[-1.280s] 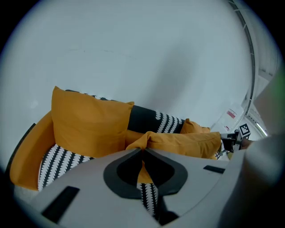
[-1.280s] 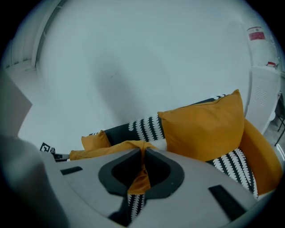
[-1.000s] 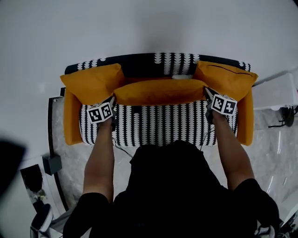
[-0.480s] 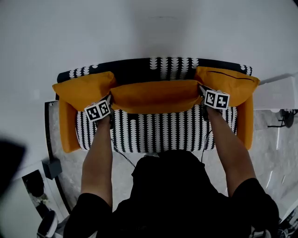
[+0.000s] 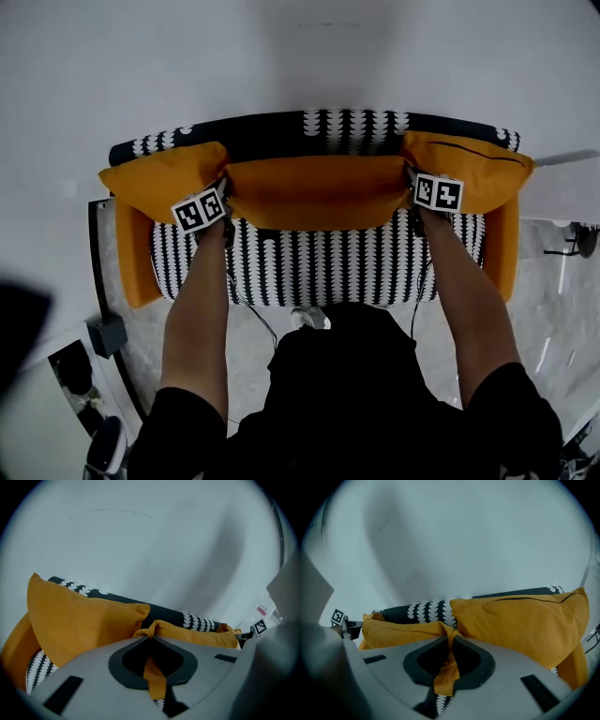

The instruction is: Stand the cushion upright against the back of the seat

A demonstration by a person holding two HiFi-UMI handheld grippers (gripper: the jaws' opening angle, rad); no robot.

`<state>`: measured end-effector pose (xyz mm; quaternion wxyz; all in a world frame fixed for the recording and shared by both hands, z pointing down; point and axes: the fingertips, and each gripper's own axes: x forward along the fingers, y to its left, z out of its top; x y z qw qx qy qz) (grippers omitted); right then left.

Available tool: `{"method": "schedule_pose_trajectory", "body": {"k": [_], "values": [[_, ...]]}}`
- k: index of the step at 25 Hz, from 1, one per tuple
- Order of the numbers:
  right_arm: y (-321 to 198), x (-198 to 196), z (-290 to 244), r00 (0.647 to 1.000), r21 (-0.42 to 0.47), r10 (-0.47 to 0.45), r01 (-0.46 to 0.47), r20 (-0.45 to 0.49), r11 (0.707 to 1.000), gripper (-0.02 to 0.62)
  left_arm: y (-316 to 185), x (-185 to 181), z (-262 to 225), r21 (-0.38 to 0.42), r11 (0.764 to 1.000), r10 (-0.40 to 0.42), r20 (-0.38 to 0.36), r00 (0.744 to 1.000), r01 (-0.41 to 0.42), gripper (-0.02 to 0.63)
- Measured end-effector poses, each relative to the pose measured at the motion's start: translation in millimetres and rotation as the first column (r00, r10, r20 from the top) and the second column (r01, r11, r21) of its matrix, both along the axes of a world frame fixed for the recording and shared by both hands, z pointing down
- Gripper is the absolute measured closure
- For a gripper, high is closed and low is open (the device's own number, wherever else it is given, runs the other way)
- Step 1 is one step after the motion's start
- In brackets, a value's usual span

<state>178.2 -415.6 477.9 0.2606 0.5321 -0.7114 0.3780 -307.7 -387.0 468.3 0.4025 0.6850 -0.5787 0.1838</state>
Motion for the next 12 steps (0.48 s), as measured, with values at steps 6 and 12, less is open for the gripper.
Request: {"method": "schedule_pose_trajectory", "body": {"k": [6,12], "values": [[-7,0,3,1.000,-0.015,-0.003,0.003,0.010,1.000,0.540,-5,0,0,0.000,1.000,0.007,0.009,1.000,-0.007,0.574],[13,15,-7,0.999,0.016,0.053,-0.053,-0.011,0.998,0.445,19,-6,-16,0.032,0.998,0.051,0.048,0.998,-0.052,0.556]]}}
